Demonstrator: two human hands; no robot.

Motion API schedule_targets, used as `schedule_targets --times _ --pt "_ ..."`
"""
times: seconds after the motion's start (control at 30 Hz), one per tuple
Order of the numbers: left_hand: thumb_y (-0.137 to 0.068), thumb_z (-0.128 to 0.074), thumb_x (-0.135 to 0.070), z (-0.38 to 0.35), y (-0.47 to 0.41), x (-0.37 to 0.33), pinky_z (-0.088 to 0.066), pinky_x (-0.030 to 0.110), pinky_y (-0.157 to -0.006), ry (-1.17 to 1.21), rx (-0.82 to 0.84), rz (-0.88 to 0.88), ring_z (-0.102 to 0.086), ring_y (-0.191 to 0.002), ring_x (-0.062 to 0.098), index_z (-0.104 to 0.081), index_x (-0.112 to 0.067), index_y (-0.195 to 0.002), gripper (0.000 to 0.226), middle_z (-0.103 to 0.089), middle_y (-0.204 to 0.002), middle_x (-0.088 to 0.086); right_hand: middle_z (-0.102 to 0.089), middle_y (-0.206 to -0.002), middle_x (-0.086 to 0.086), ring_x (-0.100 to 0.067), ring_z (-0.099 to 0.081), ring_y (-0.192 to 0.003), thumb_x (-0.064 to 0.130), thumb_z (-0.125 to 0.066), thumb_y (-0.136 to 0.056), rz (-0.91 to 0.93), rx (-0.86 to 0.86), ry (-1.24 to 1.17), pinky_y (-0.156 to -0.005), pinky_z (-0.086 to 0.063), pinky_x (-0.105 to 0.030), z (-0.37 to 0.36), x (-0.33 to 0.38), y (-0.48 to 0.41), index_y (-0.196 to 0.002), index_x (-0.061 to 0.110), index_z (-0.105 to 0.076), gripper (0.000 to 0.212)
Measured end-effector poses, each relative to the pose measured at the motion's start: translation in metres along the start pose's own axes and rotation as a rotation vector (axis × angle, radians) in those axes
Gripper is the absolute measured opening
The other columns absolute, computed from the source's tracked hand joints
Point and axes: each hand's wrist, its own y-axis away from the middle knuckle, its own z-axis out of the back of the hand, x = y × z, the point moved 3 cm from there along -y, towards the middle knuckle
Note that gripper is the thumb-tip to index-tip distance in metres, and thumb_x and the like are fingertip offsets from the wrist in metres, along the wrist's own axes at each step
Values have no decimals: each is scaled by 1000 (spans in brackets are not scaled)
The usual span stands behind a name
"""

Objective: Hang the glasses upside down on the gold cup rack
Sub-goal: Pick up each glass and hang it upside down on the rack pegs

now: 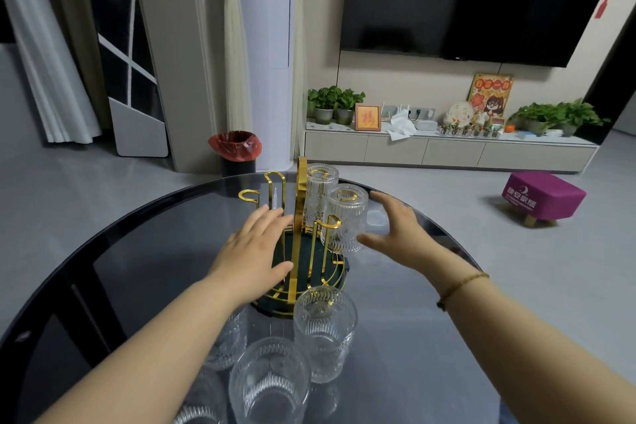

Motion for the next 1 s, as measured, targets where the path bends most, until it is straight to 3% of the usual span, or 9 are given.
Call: schedule_targets --times 0.17,0.37,0.47,0.57,0.67,0.83,0.93,1.0 --pt "-85 -51 -33 5 8 1 -4 40 -114 -22 20 -11 8 -139 11 1 -30 -139 75 4 -154 -7 -33 -143 -4 -8 -31 -123 25 -64 -76 -57 41 -357 -102 -24 -24 -28 -19 66 -133 20 -24 71" --pt "-86 -49 -36 11 22 4 -1 37 -113 -57 45 9 5 -139 11 2 -29 -139 74 4 -153 -7 -30 -144 -3 -5 -28 -122 20 -69 -71 -147 204 -437 -94 -22 -11 -76 -32 118 -136 22 -15 84" --pt "-85 -49 -39 12 23 1 -1 38 -114 -69 61 30 4 -140 13 1 -28 -139 75 3 -154 -6 -29 -145 0 -12 -24 -132 25 -73 -66 -142 315 -405 -107 -23 -24 -98 -28 125 -138 26 -9 96" --pt "-84 -51 -39 10 24 -1 -3 39 -114 -66 70 40 1 -140 15 3 -27 -139 78 5 -154 -5 -36 -141 4 -19 -27 -131 33 -73 -60 -116 248 -281 -113 -18 -40 -111 -23 124 -136 32 -12 98" --pt "-84 -52 -40 7 26 0 -4 39 -114 -38 63 43 -2 -141 16 4 -27 -139 79 7 -154 -4 -39 -138 8 -17 -29 -128 41 -73 -56 -111 158 -243 -114 -7 -41 -118 -16 121 -134 31 -15 97" --pt "-84 -45 -49 4 24 2 -7 41 -114 15 57 46 -4 -141 18 3 -29 -139 76 8 -154 -5 -46 -127 11 -16 -32 -123 50 -70 -54 -142 70 -234 -113 -7 -38 -123 -12 119 -126 29 -28 86" --pt "-84 -46 -48 2 24 3 -8 42 -114 38 56 46 -6 -140 19 3 -29 -139 76 9 -153 -6 -40 -96 28 -8 -35 -103 46 -69 -56 -140 76 -270 -113 -15 -40 -122 -9 119 -106 33 -35 61" --pt "-84 -47 -47 2 24 3 -9 42 -114 62 52 52 -8 -140 20 2 -30 -139 76 8 -153 -7 -40 -91 29 -7 -39 -100 41 -70 -56 -139 74 -321 -108 -28 -40 -121 -11 120 -101 34 -36 57"
